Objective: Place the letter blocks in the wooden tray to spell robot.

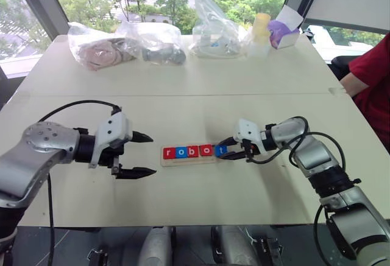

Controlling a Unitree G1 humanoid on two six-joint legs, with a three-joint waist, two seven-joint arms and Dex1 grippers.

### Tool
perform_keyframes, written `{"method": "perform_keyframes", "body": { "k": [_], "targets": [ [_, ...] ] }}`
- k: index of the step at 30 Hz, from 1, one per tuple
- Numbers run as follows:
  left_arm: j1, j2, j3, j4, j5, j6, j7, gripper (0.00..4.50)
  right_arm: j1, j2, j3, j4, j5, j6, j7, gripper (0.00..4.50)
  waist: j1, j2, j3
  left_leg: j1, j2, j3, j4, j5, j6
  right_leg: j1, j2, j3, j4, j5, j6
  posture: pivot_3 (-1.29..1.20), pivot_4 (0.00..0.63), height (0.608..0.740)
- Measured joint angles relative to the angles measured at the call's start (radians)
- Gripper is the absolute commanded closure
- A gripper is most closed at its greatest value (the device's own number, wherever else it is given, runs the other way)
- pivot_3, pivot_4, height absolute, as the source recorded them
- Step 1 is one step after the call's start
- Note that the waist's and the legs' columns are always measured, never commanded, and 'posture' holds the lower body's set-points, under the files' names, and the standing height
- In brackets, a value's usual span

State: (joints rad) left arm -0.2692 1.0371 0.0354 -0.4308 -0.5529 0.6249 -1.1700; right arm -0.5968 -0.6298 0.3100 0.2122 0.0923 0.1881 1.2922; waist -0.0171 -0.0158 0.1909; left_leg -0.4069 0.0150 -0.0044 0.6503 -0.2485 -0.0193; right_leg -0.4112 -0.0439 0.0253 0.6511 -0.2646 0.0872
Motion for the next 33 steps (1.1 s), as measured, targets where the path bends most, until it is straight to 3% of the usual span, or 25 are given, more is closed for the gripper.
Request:
{"method": "perform_keyframes", "body": {
  "k": [24,31,33],
  "targets": [
    [-0.019,-0.027,-0.002,-0.007,-0.01,0.019,0.045,0.0,-0.011,0.063,0.001,0.026,-0.033,-0.018,-0.032,3.34,0.0,0.0,0.0,0.0,0.0,0.0,0.0,0.0,0.0,0.0,0.0,0.0,0.0,0.0,0.0,0.0,0.15,0.74],
    [-0.019,-0.03,-0.004,-0.003,-0.002,0.017,0.05,0.0,-0.01,0.067,0.0,0.024,-0.032,-0.019,-0.047,0.05,0.0,0.0,0.0,0.0,0.0,0.0,0.0,0.0,0.0,0.0,0.0,0.0,0.0,0.0,0.0,0.0,0.15,0.74],
    [-0.019,-0.03,-0.004,-0.003,-0.001,0.017,0.05,0.0,-0.005,0.067,-0.004,0.011,-0.03,-0.014,-0.056,0.05,0.001,0.0,0.0,0.0,0.0,0.0,0.0,0.0,0.0,0.0,0.0,0.0,0.0,0.0,0.0,0.0,0.15,0.74]
  ]
}}
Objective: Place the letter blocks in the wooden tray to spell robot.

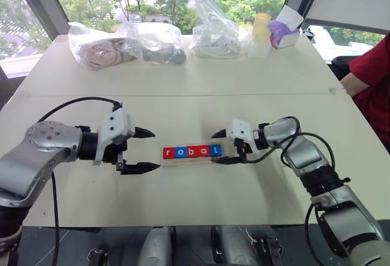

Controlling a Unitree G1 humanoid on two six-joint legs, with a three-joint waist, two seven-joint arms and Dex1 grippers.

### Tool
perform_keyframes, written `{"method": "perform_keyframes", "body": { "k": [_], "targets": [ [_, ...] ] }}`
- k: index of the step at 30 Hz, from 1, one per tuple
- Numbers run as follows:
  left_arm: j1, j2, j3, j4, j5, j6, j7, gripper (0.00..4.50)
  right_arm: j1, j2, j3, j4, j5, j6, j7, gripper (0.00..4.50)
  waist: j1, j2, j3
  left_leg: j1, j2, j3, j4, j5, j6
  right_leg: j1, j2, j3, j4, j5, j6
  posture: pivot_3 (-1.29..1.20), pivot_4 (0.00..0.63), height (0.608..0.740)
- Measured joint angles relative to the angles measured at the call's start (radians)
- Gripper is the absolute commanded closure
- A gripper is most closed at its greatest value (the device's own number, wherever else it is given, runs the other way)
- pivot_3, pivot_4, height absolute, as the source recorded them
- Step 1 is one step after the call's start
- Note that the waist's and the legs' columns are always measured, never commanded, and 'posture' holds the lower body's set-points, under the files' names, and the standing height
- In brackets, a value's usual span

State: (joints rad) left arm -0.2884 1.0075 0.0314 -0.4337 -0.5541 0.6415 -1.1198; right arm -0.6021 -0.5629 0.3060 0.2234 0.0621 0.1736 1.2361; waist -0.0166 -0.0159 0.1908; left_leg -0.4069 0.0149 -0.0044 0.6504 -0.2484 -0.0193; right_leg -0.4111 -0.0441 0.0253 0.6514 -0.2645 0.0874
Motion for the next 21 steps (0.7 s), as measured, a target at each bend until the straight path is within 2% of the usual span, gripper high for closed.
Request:
{"method": "perform_keyframes", "body": {
  "k": [10,13,18,21],
  "targets": [
    [0.021,-0.004,0.02,0.017,-0.004,0.002,0.013,0.0,0.062,-0.049,-0.101,-0.187,0.073,0.123,-0.063,0.05,0.002,0.0,0.0,0.0,0.0,-0.001,0.0,0.0,0.0,0.0,-0.001,0.0,0.0,0.0,0.0,0.0,0.15,0.74],
    [0.094,-0.006,0.085,0.036,-0.005,0.004,0.029,0.0,0.12,-0.08,-0.184,-0.31,0.13,0.234,-0.108,0.05,0.002,0.0,0.0,0.0,0.001,-0.001,-0.001,0.0,0.0,-0.001,-0.001,0.0,0.0,0.0,0.0,0.0,0.15,0.74],
    [0.297,-0.009,0.239,0.041,-0.01,0.034,0.06,0.0,0.315,-0.135,-0.379,-0.55,0.246,0.462,-0.219,0.05,0.004,0.0,0.0,0.0,0.001,-0.003,-0.002,0.0,0.0,0.0,-0.002,0.0,0.0,0.0,-0.001,0.0,0.15,0.74],
    [0.378,-0.058,0.322,0.033,-0.021,0.043,0.104,0.0,0.434,-0.129,-0.459,-0.649,0.285,0.545,-0.308,0.05,0.004,0.0,0.0,0.002,0.001,-0.002,-0.002,0.0,0.0,0.001,-0.003,0.0,-0.001,-0.002,-0.004,0.0,0.15,0.74]
  ]
}}
